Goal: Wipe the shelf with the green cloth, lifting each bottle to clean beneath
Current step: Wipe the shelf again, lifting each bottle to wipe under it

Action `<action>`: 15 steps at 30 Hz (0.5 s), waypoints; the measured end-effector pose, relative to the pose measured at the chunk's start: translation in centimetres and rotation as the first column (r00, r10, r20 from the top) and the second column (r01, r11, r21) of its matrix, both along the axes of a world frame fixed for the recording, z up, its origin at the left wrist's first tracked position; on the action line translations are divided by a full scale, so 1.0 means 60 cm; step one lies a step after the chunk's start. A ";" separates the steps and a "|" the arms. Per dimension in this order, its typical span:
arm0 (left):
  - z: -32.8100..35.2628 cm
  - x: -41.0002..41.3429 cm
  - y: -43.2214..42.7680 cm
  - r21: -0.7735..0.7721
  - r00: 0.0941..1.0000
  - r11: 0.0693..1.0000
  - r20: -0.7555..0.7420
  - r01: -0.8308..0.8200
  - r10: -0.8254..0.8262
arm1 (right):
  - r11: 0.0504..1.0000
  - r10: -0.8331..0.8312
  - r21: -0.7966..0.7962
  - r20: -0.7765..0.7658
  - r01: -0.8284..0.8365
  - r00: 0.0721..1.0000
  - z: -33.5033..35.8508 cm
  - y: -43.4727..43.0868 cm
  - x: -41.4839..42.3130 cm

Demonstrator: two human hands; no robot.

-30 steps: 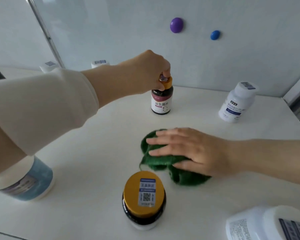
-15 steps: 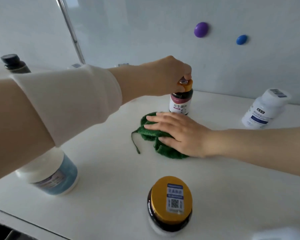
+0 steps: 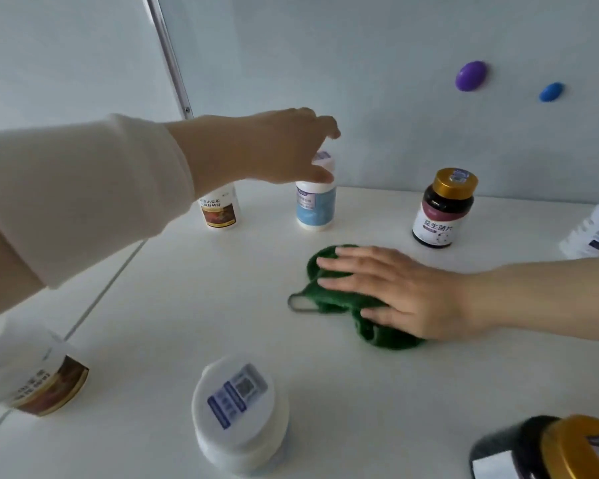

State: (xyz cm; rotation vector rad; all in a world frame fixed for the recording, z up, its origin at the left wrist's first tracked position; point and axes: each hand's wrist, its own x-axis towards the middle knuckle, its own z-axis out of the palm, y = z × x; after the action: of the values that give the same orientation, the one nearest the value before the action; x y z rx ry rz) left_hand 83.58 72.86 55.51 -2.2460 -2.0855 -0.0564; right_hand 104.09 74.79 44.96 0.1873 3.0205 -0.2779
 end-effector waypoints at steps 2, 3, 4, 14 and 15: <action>-0.016 -0.012 0.005 -0.023 0.999 1.000 0.048 0.013 -0.012 | 0.973 0.221 -0.059 -0.050 -0.223 0.974 -0.003 -0.039 0.001; -0.022 -0.015 0.008 -0.032 0.998 0.999 0.064 0.030 -0.028 | 0.951 0.298 -0.068 -0.059 -0.301 0.953 -0.003 -0.047 0.000; -0.028 -0.017 0.011 -0.030 0.996 0.998 0.080 0.049 -0.047 | 0.942 0.326 -0.065 -0.051 -0.329 0.944 0.000 -0.045 -0.004; -0.034 -0.029 0.020 0.038 0.983 0.998 0.174 0.051 -0.057 | 0.988 0.151 -0.012 -0.106 -0.153 0.983 -0.008 -0.061 -0.049; -0.037 -0.029 0.021 0.039 0.981 0.998 0.187 0.046 -0.053 | 0.978 0.204 -0.030 -0.105 -0.209 0.973 -0.009 -0.065 -0.044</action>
State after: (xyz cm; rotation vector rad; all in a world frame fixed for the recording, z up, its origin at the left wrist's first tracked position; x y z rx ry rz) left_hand 81.85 74.10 53.29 -2.3562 -2.0972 -0.3173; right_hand 101.46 70.91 44.44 -0.1489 3.0968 -0.3394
